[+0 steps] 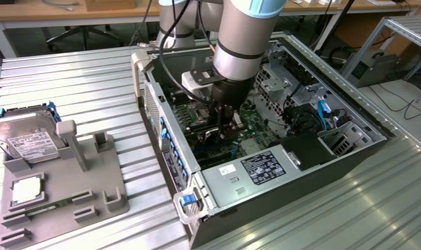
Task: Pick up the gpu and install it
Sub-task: 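Insert the gpu into the slot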
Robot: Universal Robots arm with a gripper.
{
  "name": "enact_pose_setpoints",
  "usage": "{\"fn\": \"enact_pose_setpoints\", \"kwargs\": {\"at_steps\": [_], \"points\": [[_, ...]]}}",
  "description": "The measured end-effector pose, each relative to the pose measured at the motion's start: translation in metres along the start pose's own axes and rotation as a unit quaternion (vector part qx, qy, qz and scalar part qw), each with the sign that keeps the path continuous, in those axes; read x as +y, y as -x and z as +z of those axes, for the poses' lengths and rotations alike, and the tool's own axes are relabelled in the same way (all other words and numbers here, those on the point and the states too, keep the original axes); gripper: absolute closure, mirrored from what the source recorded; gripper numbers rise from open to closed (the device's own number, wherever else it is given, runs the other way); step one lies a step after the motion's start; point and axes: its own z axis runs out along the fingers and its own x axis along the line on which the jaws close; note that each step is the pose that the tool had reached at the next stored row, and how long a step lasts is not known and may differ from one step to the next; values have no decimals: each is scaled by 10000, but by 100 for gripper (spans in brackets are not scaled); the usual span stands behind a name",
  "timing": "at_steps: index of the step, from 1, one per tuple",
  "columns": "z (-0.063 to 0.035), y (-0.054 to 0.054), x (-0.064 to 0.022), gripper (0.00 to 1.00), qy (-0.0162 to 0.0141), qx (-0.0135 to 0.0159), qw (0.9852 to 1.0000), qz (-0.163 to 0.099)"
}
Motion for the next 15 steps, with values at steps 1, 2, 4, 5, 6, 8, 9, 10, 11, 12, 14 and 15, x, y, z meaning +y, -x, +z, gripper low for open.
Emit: {"fn": "enact_pose_setpoints", "kwargs": {"at_steps": [1, 2, 4, 5, 6, 8, 9, 10, 11, 12, 14, 15], "points": [[-14, 0, 0, 47, 0, 1, 10000, 0], [-30, 0, 0, 47, 0, 1, 10000, 0], [-47, 1, 0, 47, 0, 1, 10000, 0], [-47, 1, 0, 47, -1, 0, 10000, 0], [-50, 1, -1, 47, 0, 4, 10000, -1], [-51, 1, 0, 47, 0, 10, 10000, 0], [-51, 1, 0, 47, 0, 10, 10000, 0], [-51, 2, 0, 47, 0, 10, 10000, 0], [-52, 8, 0, 47, 1, 10, 10000, 0], [-51, 13, 0, 47, 0, 10, 10000, 0], [-51, 26, 0, 47, 1, 10, 10000, 0], [-51, 31, -1, 47, 0, 10, 10000, 0]]}}
